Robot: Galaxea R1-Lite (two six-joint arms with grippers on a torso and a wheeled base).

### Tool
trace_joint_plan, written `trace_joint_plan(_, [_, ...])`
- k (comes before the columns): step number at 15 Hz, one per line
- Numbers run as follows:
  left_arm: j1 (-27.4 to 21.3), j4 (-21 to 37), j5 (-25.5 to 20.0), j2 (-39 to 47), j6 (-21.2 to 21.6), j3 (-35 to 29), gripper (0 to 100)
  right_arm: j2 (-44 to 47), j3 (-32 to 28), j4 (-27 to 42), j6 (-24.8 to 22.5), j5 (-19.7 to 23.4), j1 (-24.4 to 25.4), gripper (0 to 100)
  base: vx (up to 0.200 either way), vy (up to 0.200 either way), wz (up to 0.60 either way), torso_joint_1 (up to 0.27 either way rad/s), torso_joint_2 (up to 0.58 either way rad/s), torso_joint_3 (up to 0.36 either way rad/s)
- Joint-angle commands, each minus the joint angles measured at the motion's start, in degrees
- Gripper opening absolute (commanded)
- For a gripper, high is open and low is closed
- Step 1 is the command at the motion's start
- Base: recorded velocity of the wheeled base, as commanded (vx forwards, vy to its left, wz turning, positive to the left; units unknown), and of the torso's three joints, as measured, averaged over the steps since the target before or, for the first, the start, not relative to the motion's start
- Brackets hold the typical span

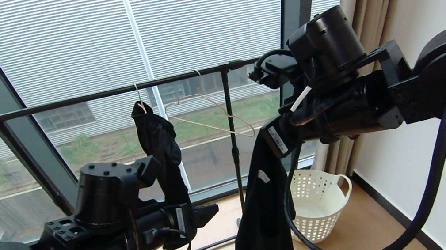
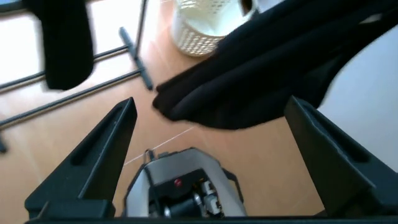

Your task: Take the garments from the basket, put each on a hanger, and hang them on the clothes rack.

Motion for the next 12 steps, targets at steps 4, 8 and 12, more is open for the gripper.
trace_joint_plan(4, [-5.1, -7.7, 1.0, 8.1, -1.1, -0.4, 100, 0.7, -0.4, 0.1, 0.8, -0.9, 3.7, 0, 0.000, 0.000, 0.00, 0.000, 0.00, 0.000])
trace_joint_plan(8, [-6.6, -8.4, 1.0, 9.6, -1.1, -1.9, 100, 1.9, -0.4, 0.0, 0.8, -1.8, 5.4, 0, 0.000, 0.000, 0.00, 0.000, 0.00, 0.000])
trace_joint_plan(12, [-7.0, -11.1, 1.2, 12.5, -1.0, -2.3, 100, 2.0, -0.4, 0.1, 0.9, -1.9, 6.6, 0, 0.000, 0.000, 0.00, 0.000, 0.00, 0.000])
